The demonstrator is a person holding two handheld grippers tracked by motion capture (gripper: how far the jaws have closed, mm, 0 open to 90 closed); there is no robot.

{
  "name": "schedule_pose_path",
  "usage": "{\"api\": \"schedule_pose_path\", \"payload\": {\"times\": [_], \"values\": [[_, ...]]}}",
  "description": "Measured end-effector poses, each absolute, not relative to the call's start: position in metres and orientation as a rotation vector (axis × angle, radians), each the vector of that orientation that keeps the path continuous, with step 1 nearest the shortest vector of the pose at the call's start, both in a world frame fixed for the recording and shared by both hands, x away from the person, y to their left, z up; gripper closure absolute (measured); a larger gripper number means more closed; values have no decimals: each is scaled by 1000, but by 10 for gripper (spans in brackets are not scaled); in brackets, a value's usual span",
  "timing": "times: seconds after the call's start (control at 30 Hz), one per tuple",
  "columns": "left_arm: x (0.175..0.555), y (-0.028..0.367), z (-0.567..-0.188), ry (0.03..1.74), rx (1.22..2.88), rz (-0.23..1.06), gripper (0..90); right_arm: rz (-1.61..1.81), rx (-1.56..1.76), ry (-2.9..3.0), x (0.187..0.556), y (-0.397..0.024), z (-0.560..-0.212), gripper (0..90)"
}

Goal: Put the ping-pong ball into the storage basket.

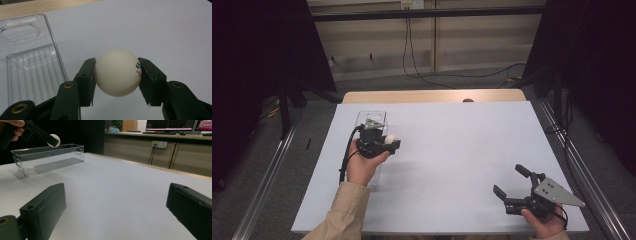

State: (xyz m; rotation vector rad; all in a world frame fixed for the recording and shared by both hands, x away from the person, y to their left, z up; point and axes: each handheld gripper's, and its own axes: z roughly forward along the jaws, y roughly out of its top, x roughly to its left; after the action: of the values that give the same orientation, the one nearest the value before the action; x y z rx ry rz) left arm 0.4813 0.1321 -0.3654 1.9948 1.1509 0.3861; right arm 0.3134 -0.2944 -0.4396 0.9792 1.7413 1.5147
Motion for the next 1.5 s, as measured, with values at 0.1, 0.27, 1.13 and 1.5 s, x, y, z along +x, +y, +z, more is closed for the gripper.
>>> {"api": "schedule_pose_path", "payload": {"times": [0.1,0.27,1.13,1.5], "values": [[482,134,-364,1145,2009,393,511,1515,978,1741,313,-294,-440,19],[482,135,-363,1150,1984,384,511,1515,978,1742,313,-294,-440,19],[482,147,-361,1161,2000,391,511,1514,977,1741,313,-295,-439,20],[482,150,-361,1170,1988,398,511,1516,977,1741,313,-295,-439,19]]}}
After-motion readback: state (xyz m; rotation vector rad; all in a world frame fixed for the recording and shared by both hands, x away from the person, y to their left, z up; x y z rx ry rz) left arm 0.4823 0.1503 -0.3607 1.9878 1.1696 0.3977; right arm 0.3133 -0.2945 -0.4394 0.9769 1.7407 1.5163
